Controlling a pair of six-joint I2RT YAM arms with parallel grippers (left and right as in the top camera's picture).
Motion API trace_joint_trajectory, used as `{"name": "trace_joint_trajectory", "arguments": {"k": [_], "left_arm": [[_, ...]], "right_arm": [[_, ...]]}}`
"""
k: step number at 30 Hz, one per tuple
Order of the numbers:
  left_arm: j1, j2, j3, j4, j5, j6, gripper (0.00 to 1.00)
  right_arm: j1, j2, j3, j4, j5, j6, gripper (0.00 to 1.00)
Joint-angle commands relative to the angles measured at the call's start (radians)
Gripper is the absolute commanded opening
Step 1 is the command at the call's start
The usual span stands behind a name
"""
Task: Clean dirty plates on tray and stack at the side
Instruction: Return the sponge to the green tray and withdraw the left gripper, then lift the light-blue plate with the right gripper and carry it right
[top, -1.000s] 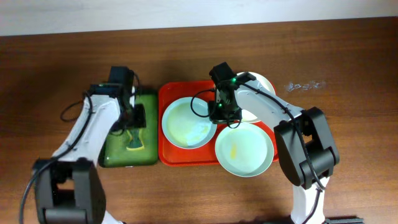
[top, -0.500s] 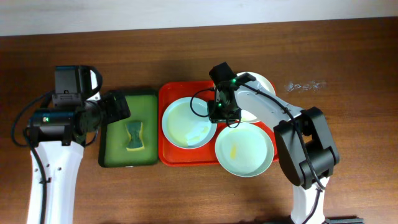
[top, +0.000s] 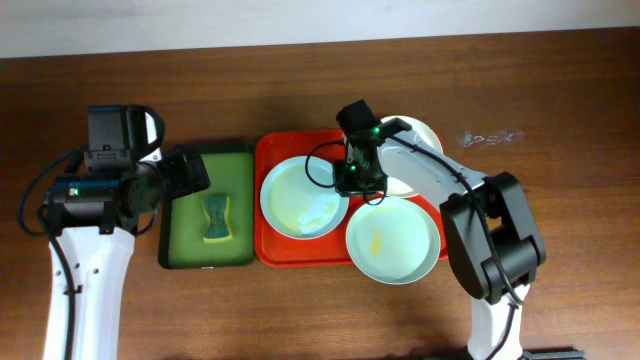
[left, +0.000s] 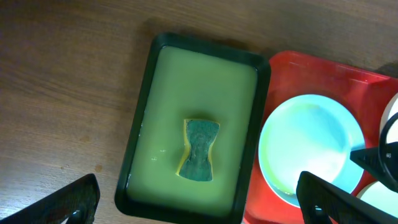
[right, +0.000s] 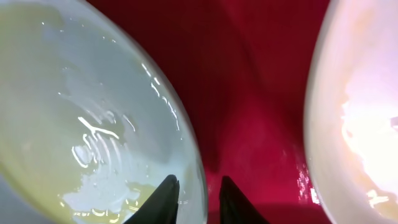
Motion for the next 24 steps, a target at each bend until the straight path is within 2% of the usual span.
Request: {"name": "trace_joint_trajectory", "arguments": {"k": [1,2,4,16,20,24], "left_arm": [[0.005,-0.005,0.011,-0.001,0.004,-0.010,0.99],[0.005,-0.005,0.011,-0.001,0.004,-0.010,0.99],[0.005,-0.005,0.011,-0.001,0.004,-0.010,0.99],[0.005,-0.005,0.011,-0.001,0.004,-0.010,0.99],[0.005,-0.005,0.011,-0.001,0.004,-0.010,0.99],[0.005,-0.005,0.011,-0.001,0.004,-0.010,0.99]], "right_arm": [[0.005,-0.007,-0.053,0.037,0.005,-0.006,0.09],[0.005,-0.007,-0.052,0.036,0.004,-0.007,0.04],[0.002,-0.017,-0.030,0.014,-0.006,-0.007,0.04],[-0.035,-0.057,0.357,-0.348,-0.006,-0.006,0.04],[-0.030,-0.057,0.382,-0.316,-0.006,0.108,0.04],[0.034,-0.056,0.382,-0.187,0.007,0.138,0.04]]}}
